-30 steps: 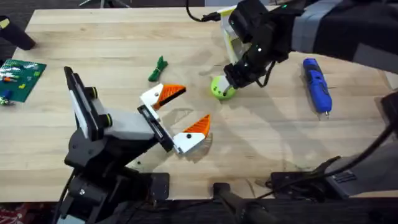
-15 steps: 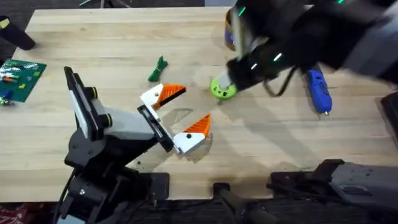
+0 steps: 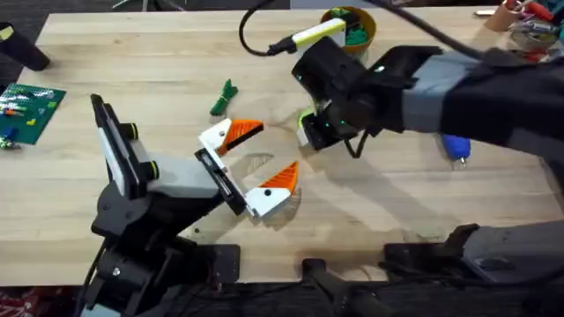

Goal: Pick up the gripper from the table and insert it into the empty holder that is missing its gripper. Then pick up a screw, insert it into the mounting hole, and use the screwdriver to tighten it. Finally, clean up the table by picking up the vegetable and placing it into the bucket.

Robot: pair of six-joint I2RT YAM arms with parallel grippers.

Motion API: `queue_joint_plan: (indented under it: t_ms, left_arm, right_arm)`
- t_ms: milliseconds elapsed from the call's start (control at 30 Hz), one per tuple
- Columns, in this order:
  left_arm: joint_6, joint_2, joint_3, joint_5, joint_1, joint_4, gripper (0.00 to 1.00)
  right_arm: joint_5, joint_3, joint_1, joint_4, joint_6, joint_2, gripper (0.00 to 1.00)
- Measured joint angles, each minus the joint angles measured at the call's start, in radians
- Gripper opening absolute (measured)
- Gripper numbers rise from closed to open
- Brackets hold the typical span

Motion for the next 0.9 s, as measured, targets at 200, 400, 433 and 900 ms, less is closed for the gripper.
queue_joint_plan:
  t_ms: [200,400,433,900]
  left_arm:
    - [0.000,0.000,0.000,0.000,0.000,0.000,0.988]
    - [0.000,0.000,0.000,0.000,0.000,0.000,0.988]
    - [0.000,0.000,0.000,0.000,0.000,0.000,0.988]
    - [0.000,0.000,0.000,0.000,0.000,0.000,0.988]
  right_arm:
    - [0.004,-0.004,0.000,0.025,0.000,0.032,0.316]
    - [0.007,-0.004,0.000,0.049,0.000,0.032,0.316]
    - [0.007,-0.004,0.000,0.049,0.000,0.032,0.316]
    - [0.010,-0.004,-0.002,0.051,0.000,0.053,0.316]
